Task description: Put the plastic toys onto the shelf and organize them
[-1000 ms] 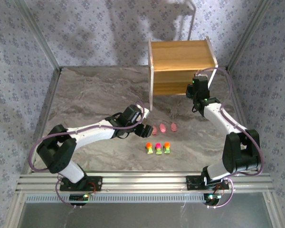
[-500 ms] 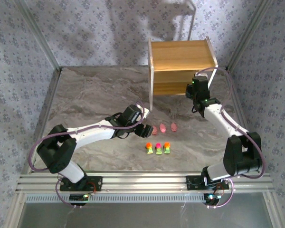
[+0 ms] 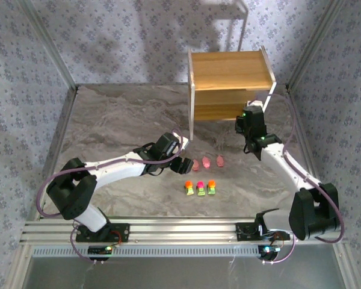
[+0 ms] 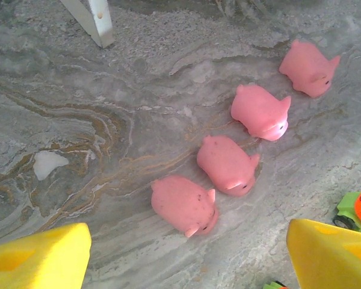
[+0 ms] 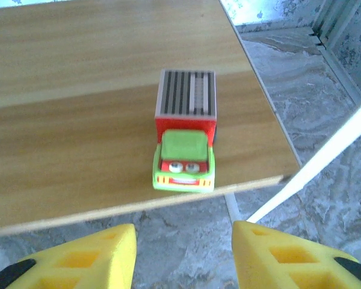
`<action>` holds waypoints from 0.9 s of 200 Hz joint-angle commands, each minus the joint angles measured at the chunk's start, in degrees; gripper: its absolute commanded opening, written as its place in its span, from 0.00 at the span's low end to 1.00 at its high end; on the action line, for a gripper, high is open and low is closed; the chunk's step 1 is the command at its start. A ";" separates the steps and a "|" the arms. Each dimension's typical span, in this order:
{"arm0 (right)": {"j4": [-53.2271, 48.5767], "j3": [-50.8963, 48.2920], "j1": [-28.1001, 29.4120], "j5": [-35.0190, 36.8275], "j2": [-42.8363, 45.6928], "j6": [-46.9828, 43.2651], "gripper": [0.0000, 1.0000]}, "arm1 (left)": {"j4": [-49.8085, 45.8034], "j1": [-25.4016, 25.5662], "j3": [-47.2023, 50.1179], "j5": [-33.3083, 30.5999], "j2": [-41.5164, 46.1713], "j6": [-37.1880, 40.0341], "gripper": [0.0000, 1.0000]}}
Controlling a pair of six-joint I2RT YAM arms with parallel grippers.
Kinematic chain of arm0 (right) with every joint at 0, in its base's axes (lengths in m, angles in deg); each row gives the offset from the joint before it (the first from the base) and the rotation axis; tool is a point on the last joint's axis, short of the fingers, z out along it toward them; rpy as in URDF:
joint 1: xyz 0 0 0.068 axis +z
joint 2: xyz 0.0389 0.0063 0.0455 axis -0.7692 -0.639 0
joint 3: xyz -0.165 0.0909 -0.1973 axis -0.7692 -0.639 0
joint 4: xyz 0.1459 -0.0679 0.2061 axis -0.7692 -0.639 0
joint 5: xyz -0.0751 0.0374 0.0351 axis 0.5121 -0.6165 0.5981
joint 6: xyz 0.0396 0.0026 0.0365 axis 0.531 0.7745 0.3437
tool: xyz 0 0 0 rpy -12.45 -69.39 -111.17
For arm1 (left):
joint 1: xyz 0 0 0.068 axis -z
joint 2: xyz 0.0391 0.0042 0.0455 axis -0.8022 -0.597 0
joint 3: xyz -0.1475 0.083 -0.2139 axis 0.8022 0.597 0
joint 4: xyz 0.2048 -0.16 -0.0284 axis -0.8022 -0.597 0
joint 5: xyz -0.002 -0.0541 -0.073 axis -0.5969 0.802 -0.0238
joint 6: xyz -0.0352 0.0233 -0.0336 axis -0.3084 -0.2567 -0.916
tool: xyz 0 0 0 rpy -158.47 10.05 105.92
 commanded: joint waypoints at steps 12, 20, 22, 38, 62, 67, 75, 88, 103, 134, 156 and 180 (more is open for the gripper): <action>-4.08 -2.86 2.53 2.91 5.96 2.07 0.48 | -1.34 0.30 -1.79 -1.54 0.26 0.39 0.84; -4.94 -3.63 3.29 3.14 7.42 2.38 0.48 | -1.34 0.24 -1.70 -1.72 0.42 0.39 0.84; -5.21 -3.84 3.54 3.22 7.85 2.51 0.49 | -1.34 0.20 -1.70 -1.78 0.48 0.39 0.85; -7.54 -5.29 5.86 4.85 11.18 3.64 0.49 | -1.25 0.11 -1.46 -2.08 0.79 0.39 0.84; -12.77 -6.86 10.68 8.20 15.97 6.97 0.49 | -1.18 -0.19 -1.34 -2.09 0.88 0.30 0.84; -13.83 -7.24 11.83 8.83 16.98 7.80 0.50 | -1.17 -0.24 -1.35 -2.01 0.83 0.31 0.84; -15.09 -8.03 14.01 9.76 18.59 9.00 0.49 | -1.04 -0.26 -1.27 -2.00 0.79 0.24 0.84; -16.62 -9.52 17.87 11.48 21.17 11.02 0.50 | -0.74 -0.20 -1.17 -1.83 0.81 0.16 0.84; -17.70 -11.78 23.45 14.03 23.88 13.67 0.52 | -0.55 -0.20 -1.08 -1.66 0.79 0.13 0.84; -19.10 -16.10 35.82 22.53 26.63 20.95 0.53 | -0.55 -0.22 -1.17 -1.57 0.44 0.13 0.84; -20.48 -17.85 43.07 28.04 24.88 26.52 0.51 | -0.29 -0.19 -1.17 -1.17 0.11 0.19 0.84; -22.96 -18.57 47.52 30.27 21.94 32.68 0.48 | -0.29 -0.20 -1.25 -1.03 -0.32 0.21 0.84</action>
